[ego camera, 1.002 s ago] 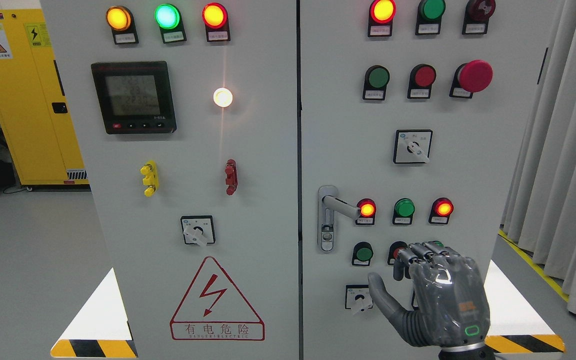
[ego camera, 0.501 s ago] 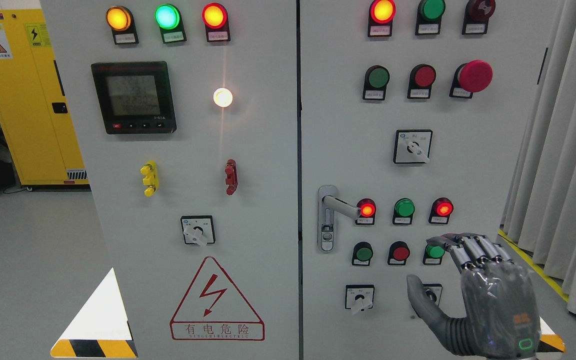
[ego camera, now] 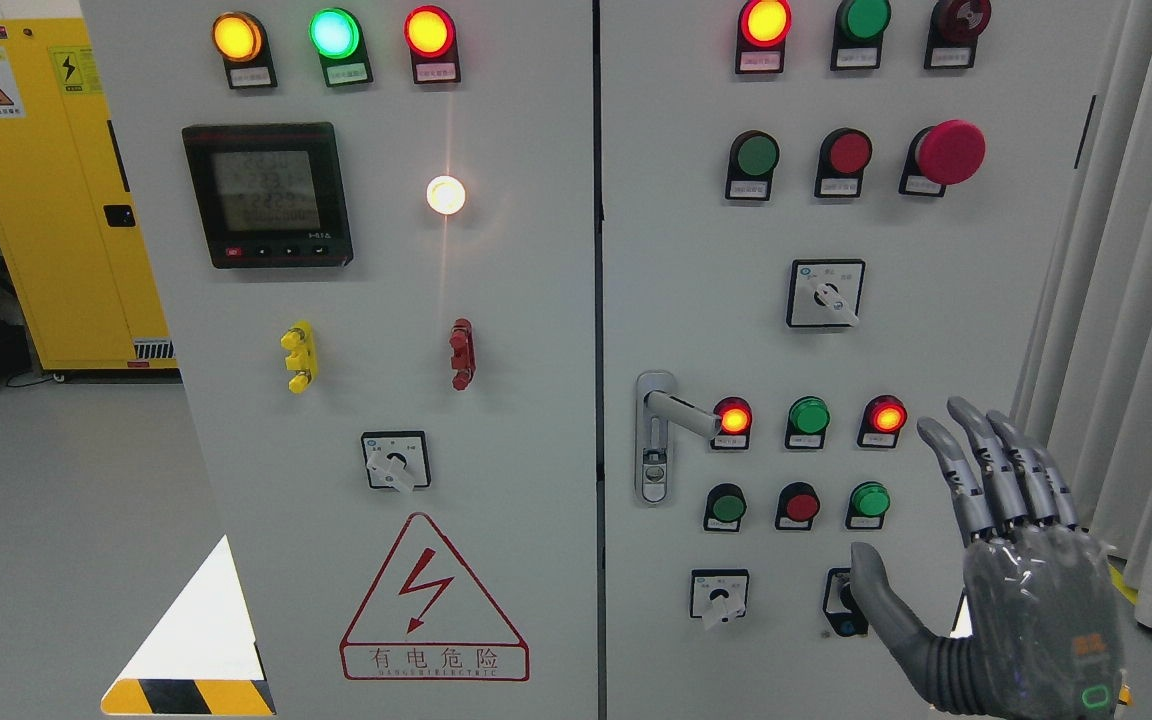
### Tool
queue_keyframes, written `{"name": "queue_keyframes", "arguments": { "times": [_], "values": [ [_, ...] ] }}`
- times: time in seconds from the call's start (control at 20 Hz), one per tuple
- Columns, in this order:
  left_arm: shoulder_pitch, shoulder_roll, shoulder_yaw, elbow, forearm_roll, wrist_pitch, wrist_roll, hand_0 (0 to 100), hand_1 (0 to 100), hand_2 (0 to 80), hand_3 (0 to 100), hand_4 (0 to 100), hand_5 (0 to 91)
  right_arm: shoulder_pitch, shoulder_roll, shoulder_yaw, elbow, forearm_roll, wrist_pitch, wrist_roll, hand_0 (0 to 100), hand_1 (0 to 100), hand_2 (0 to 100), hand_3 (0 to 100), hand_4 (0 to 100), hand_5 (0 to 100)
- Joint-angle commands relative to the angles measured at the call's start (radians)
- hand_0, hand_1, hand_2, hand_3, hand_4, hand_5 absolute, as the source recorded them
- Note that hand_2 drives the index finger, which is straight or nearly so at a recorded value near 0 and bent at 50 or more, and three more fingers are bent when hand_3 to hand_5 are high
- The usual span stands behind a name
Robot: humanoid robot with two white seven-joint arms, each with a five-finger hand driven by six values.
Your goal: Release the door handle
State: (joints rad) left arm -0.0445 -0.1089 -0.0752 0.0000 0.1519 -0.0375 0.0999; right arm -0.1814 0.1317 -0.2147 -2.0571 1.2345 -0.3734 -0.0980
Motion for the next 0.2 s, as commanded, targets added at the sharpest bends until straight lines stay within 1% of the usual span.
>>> {"name": "queue_keyframes", "arguments": {
  "times": [0.0,0.15],
  "values": [
    [0.000,0.000,0.000,-0.012,0.000,-0.001,0.000,12,56,0.0,0,0,0.0,0.000,0.002,-0.018,-0.011,-0.056,-0.018,0.001,54,41,0,0,0,0],
    [0.000,0.000,0.000,-0.012,0.000,-0.001,0.000,12,56,0.0,0,0,0.0,0.000,0.002,-0.015,-0.011,-0.061,-0.018,0.001,55,40,0,0,0,0]
  ]
}}
